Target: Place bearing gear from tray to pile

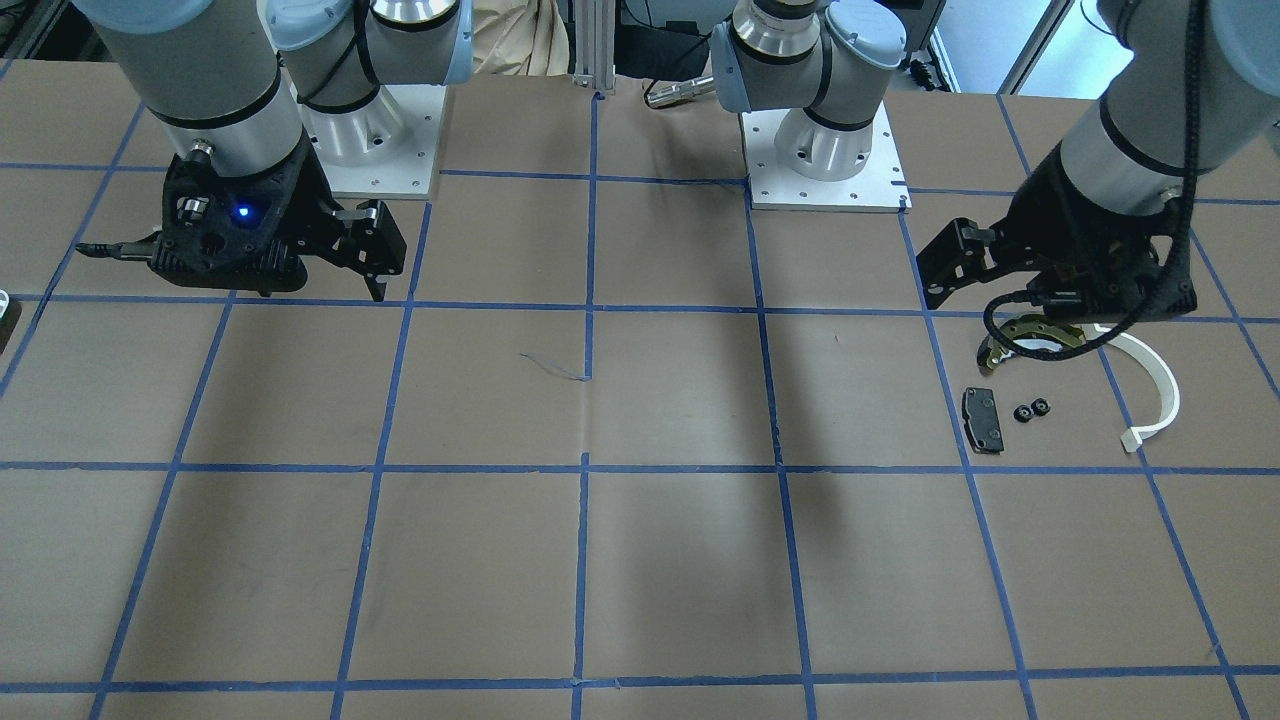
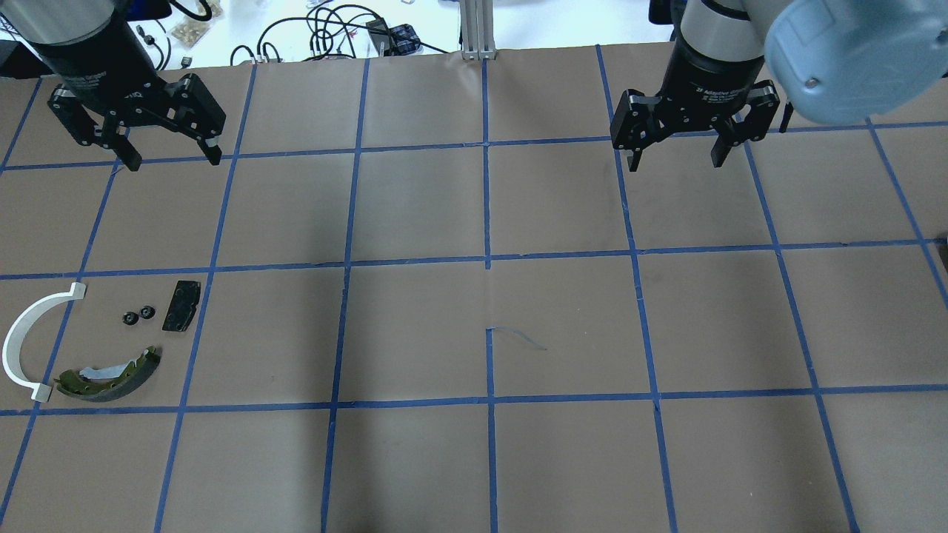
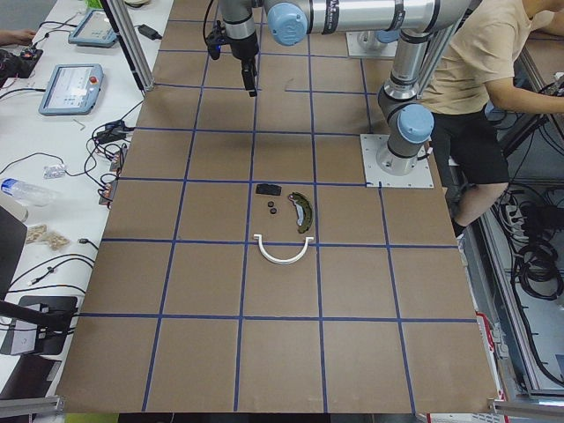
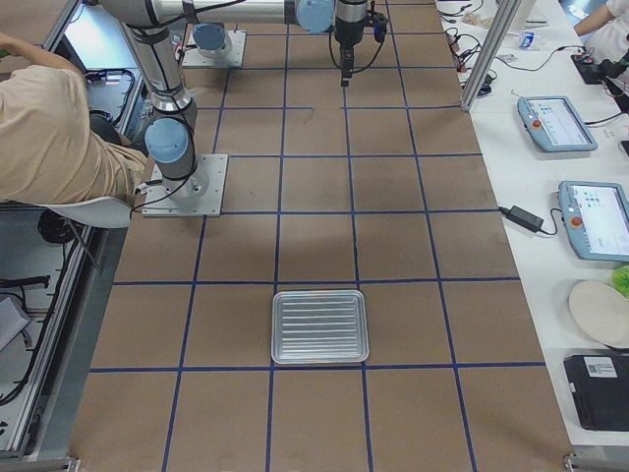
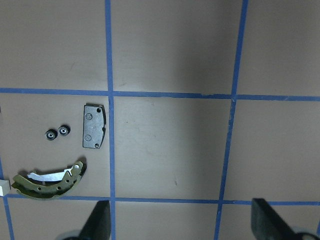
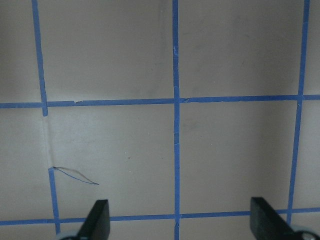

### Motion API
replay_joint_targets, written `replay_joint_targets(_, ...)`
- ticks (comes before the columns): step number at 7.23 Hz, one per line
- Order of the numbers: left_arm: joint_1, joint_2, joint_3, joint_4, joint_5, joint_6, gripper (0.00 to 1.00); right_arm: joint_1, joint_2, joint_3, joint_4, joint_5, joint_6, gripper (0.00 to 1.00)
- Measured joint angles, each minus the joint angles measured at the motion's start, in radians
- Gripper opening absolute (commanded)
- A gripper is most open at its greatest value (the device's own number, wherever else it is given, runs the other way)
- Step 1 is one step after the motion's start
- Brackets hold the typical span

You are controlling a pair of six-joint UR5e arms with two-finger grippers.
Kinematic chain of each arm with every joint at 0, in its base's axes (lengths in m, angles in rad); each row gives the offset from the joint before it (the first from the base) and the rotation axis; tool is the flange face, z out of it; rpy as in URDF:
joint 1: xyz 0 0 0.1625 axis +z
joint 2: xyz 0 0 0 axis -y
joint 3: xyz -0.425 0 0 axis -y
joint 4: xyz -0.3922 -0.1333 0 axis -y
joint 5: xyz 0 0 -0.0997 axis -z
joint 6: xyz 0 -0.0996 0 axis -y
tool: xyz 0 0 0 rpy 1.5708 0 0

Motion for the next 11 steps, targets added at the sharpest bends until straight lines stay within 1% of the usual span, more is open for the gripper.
replay_joint_targets(4, -0.104, 0.009, -0.021, 0.013, -0.013, -0.015, 1.00, 0.000, -0.001, 0.003, -0.001, 0.002, 0.001, 1.00)
replay_joint_targets(7, -0.111, 0.022, -0.052, 0.048, -0.018, 0.064, 1.00, 0.000, -0.004, 0.005, -0.002, 0.003, 0.003, 1.00)
replay_joint_targets(11, -0.074, 0.033, -0.059, 0.047, -0.015, 0.085, 1.00, 0.000, -0.005, 0.008, -0.002, 0.003, 0.002, 1.00)
